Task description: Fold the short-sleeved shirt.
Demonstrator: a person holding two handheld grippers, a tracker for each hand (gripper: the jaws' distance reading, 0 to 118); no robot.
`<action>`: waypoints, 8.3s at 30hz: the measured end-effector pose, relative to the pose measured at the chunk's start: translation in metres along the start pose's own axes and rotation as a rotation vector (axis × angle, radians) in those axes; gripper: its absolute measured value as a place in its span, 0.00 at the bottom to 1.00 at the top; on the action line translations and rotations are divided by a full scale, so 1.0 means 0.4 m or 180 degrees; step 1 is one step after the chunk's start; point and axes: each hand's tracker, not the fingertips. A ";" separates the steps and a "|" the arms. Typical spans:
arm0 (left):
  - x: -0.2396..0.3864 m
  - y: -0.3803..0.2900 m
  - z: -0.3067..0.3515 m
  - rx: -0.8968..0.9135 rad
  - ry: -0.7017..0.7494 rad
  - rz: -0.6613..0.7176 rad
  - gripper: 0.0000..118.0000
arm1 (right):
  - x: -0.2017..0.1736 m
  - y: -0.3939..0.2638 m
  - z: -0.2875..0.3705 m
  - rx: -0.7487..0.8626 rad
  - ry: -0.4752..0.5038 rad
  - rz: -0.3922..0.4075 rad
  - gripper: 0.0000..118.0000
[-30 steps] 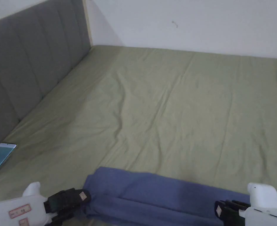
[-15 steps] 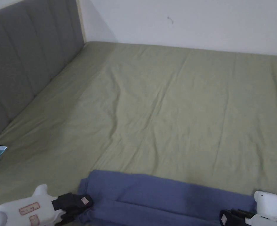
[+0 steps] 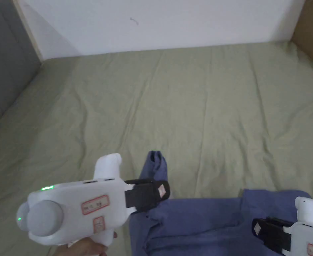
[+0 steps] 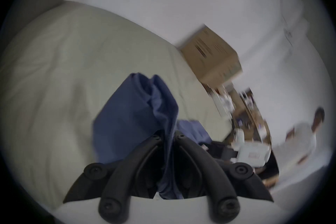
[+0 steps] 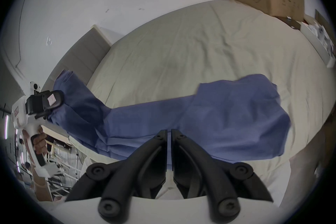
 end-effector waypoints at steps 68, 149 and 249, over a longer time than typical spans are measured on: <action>-0.377 -0.301 -0.084 -0.0035 -0.0479 0.2263 0.11 | -0.026 -0.054 -0.035 -0.0431 -0.0132 -0.0005 0.04; 0.103 -0.246 -0.418 -0.1544 -0.0031 -0.0015 0.04 | 0.177 -0.089 0.044 -0.0142 -0.0283 -0.0722 0.04; -0.140 -0.040 0.547 0.1331 0.2613 0.0038 0.00 | -0.260 0.053 -0.096 -0.0120 0.0302 0.0536 0.04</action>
